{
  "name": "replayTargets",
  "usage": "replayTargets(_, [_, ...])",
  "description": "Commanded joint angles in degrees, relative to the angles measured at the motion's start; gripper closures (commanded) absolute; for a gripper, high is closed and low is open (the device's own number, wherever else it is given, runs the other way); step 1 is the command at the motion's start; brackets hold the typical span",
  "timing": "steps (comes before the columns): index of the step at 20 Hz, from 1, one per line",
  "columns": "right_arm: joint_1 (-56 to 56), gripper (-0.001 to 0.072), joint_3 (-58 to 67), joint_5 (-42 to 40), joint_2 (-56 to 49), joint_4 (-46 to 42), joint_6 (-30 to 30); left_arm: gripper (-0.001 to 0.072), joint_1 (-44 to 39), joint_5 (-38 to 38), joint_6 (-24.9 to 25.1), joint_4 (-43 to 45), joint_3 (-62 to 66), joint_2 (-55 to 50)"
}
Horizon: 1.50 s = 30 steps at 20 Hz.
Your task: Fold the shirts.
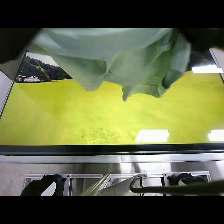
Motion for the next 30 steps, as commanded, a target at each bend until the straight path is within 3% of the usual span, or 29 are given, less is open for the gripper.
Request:
replayTargets(1, [-0.02, 0.0695, 2.93, -3.74, 7.78, -6.88, 0.2, 0.0696, 0.07, -0.24, -2.99, 6.99, 7.78, 7.26])
replayTargets(4, [0.0, 0.0694, 2.82, -3.52, 7.43, -11.78, 2.86, 0.0696, 0.07, -1.57, -4.96, 12.66, 6.67, 8.79])
replayTargets(8, [0.0, 0.0694, 2.69, -0.11, -0.55, -11.74, 2.86, 0.0696, 0.04, -5.14, -4.96, 10.4, -4.26, 4.63])
replayTargets(11, [0.0, 0.0694, 1.7, 5.49, -11.08, -12.57, 5.03, 0.0696, -0.94, -7.48, -4.35, 9.2, -12.55, -4.15])
replayTargets(13, [0.0, 0.0694, -0.98, 7.41, -19.82, -12.85, 6.05, 0.0695, -2.21, -7.23, -1.16, 9.35, -17.57, -11.43])
replayTargets(17, [-0.02, 0.0694, -4.76, 7.3, -38.82, -12.76, 7.85, 0.0695, -3.1, -1.57, 2.78, 9.51, -24.87, -28.35])
replayTargets(20, [-0.02, 0.0693, -4.68, 2.05, -49.2, -10.23, 7.98, 0.0686, -1.42, 2.01, 3.06, 9.57, -22.21, -40.35])
replayTargets(21, [-0.02, 0.0692, -4.59, -0.11, -51.06, -8.59, 7.89, 0.0476, -0.74, 1.42, 3.04, 9.55, -19.54, -43.43])
replayTargets(22, [-0.02, 0.0692, -4.35, -1.99, -51.91, -7.8, 7.37, 0.0106, -0.11, 0.24, 2.95, 9.55, -16.59, -45.66])
replayTargets(23, [-0.24, 0.0678, -3.87, -3.48, -51.98, -7.91, 6.82, 0.002, 0.7, -2.01, 2.23, 9.6, -12.96, -47.54])
replayTargets(24, [-1.03, 0.0539, -2.67, -3.13, -51.69, -7.91, 6.1, 0.002, 1.49, -4.85, 1.88, 9.7, -9.57, -48.7])
replayTargets(25, [-2.29, 0.0297, -1.22, -1.95, -51.23, -8.31, 6.05, 0.002, 2.32, -8.07, 0.61, 9.79, -6.75, -49.2])
replayTargets(26, [-4.15, 0.019, 0.13, -0.09, -50.56, -8.96, 6.08, 0.002, 3.32, -11.67, -1.07, 9.77, -4.66, -49.27])
replayTargets(28, [-9.6, 0.0191, 0.87, 4.17, -48.76, -9.16, 7.52, 0.002, 4.33, -19.69, -4.26, 9.79, -2.97, -48.63])
replayTargets(30, [-16.06, 0.0191, 0.85, 10.82, -48.46, -9.14, 9.09, 0.0021, 3.67, -22.49, -6.16, 9.81, -7.1, -45.79])
